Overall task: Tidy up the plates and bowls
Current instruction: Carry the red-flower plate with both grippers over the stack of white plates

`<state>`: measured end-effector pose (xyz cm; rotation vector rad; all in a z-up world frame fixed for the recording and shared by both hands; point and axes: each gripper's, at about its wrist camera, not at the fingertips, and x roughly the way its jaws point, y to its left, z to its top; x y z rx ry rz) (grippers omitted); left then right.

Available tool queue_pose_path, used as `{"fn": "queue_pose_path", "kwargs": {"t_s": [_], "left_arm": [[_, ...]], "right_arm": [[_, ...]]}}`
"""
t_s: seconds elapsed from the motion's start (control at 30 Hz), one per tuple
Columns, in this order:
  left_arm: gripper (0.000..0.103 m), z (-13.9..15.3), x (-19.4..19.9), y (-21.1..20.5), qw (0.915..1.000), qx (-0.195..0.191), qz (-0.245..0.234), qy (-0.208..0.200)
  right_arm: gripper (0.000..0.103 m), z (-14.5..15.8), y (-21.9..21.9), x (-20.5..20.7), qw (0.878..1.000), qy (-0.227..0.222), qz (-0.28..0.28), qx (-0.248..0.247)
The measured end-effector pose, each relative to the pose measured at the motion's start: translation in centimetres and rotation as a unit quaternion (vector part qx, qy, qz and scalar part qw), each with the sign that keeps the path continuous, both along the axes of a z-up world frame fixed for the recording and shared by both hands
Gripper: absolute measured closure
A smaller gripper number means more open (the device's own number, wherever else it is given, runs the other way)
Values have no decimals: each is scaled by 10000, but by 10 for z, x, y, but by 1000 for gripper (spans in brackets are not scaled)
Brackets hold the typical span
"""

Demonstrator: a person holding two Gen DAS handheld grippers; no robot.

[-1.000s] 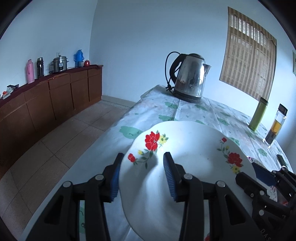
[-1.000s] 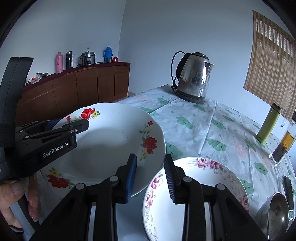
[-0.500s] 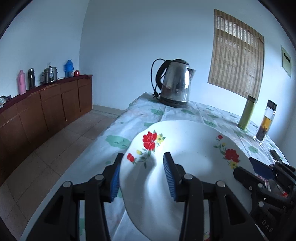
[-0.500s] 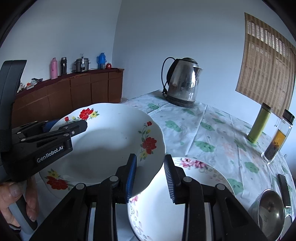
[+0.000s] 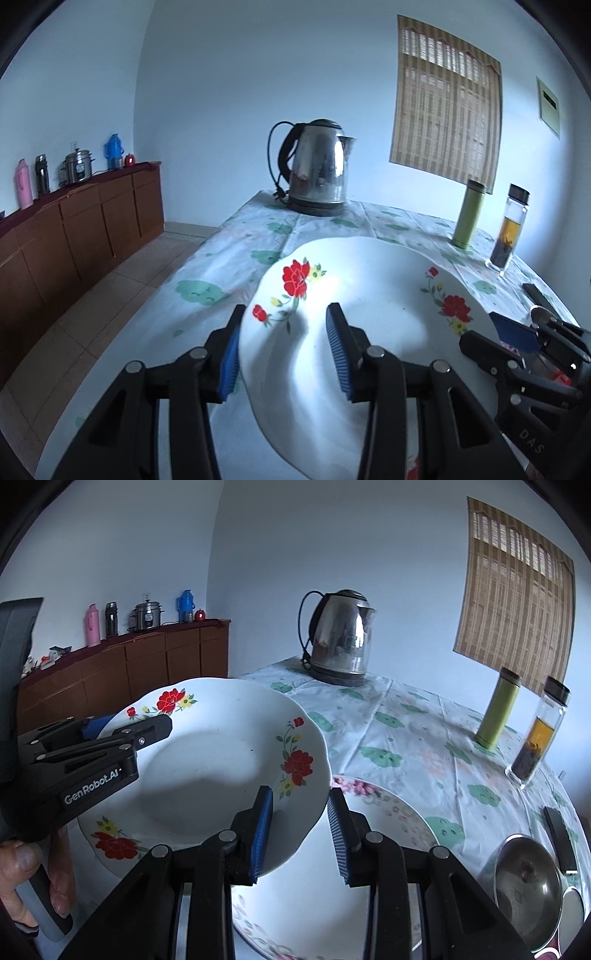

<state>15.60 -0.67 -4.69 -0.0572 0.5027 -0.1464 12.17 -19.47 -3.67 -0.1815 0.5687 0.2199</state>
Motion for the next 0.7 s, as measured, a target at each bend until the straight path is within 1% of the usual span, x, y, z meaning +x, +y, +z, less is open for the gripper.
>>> {"fn": "queue_pose_path", "kwargs": {"t_s": [0.17,0.4,0.7], "left_arm": [[63,1,-3,-8,9999,11,-125,-39],[63,0,-2,-20,9996,-91,-257,118],[63,1,-2,-44,9990,19,-420,161]], "right_arm": [[70,-1,-12,1,9999,44,-116,45],[70,0,-24,-5,9997,3,-258,15],[70,-1,-42,-1,9986,107,-520,86]]}}
